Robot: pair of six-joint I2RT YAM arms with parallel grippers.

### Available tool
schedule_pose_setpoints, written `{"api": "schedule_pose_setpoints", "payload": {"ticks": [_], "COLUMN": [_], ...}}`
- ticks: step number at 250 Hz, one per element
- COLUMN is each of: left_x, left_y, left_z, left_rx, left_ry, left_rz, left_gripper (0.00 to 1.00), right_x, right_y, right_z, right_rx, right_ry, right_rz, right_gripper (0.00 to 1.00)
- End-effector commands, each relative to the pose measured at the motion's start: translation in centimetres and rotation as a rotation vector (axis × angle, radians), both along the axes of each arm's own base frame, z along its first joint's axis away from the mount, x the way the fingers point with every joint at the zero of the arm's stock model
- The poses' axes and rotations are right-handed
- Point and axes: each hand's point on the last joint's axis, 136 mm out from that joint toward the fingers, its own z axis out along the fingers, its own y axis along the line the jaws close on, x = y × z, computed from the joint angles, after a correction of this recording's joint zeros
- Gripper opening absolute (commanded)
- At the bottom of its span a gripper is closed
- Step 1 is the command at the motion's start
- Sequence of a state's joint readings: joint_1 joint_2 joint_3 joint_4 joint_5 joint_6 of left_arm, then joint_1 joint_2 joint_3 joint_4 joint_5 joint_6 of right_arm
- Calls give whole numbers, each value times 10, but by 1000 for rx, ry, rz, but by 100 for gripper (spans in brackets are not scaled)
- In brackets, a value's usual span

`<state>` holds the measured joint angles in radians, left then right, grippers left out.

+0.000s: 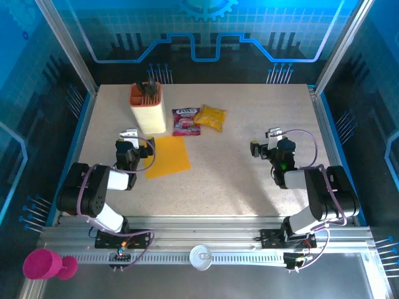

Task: Fold a paper plane with a square sheet of paper (pick it up from the middle)
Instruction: Move the square sheet of paper to the center of the table.

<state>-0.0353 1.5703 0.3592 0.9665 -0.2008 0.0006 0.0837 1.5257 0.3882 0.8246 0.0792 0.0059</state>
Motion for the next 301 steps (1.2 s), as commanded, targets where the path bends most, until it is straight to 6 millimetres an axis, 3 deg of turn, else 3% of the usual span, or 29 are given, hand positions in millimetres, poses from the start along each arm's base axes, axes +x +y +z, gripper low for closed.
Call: {"api": "schedule_pose_setpoints", "payload": {"ticks": [1, 179, 229, 268, 301], "left_x": [2, 5, 2, -11, -21], "left_y": [-9, -7, 3, 22, 23], "left_z": [7, 5, 9, 31, 72], "left_rx": [-13, -25, -23, -22, -46], "left_ry": [-17, 1, -17, -59, -68], "left_rz": [-59, -47, 5, 120, 153], "left_gripper": [100, 100, 100, 100, 100], "right_x": [11, 11, 10, 1, -4], "right_y": [-9, -8, -9, -23, -38], "right_z": [14, 15, 15, 36, 67], "right_rx": [-12, -6, 3, 4, 30], "right_ry": [-51, -54, -55, -105, -73], "right_rz": [-26, -19, -14, -102, -202], "right_gripper": [99, 99, 99, 99, 99]}}
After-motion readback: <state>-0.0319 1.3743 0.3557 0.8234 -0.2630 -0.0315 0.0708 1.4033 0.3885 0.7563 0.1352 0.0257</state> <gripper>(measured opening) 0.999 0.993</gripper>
